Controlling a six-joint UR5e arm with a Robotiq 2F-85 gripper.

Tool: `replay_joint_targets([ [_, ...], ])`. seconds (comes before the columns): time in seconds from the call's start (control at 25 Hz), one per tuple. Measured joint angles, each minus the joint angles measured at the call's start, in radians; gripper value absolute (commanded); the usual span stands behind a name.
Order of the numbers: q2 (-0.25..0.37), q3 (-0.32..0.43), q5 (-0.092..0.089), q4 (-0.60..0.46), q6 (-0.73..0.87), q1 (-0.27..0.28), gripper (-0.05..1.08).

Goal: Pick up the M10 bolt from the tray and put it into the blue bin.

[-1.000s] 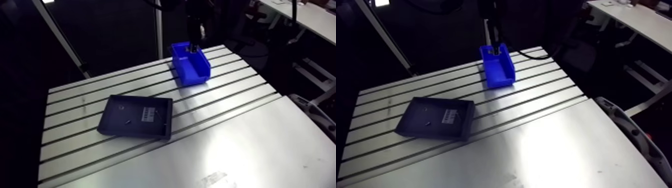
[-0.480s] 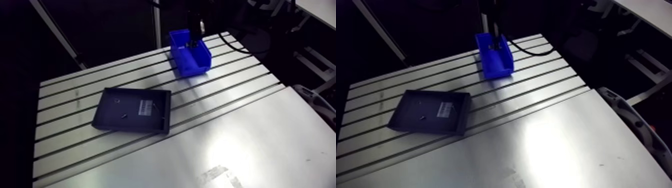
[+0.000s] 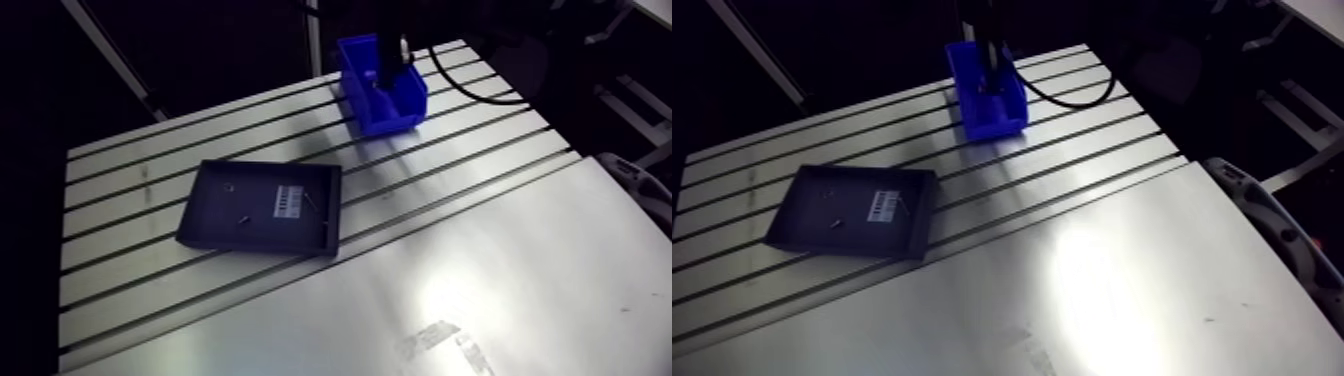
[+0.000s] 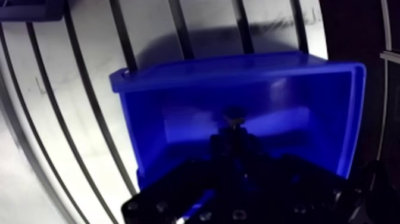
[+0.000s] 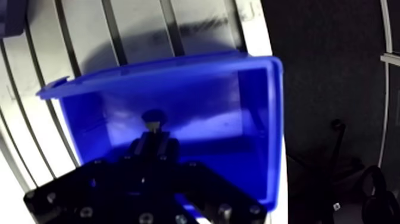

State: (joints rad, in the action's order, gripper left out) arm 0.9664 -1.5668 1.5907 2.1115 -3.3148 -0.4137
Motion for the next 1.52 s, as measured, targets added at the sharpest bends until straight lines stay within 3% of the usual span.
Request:
replay_joint_targets([
  [0.2, -0.013, -0.002, 0.007, 0.006, 0.001, 0.000, 0.97],
  [0.32, -0.017, -0.003, 0.011, 0.008, 0.002, 0.000, 0.83],
  [0.36, -0.018, -0.004, 0.011, 0.010, 0.003, 0.000, 0.67],
  [0.4, -0.018, -0.005, 0.012, 0.014, 0.005, 0.001, 0.30],
  [0.48, -0.019, -0.008, 0.013, 0.025, 0.007, 0.001, 0.18],
  [0.64, -0.018, -0.015, 0.014, 0.045, 0.012, 0.007, 0.03],
  [0.96, 0.016, -0.018, 0.014, 0.041, 0.021, 0.018, 0.01],
  [1.16, 0.067, -0.003, 0.024, -0.004, 0.019, 0.019, 0.01],
  [1.52, 0.176, 0.027, 0.026, -0.097, 0.027, 0.028, 0.01],
])
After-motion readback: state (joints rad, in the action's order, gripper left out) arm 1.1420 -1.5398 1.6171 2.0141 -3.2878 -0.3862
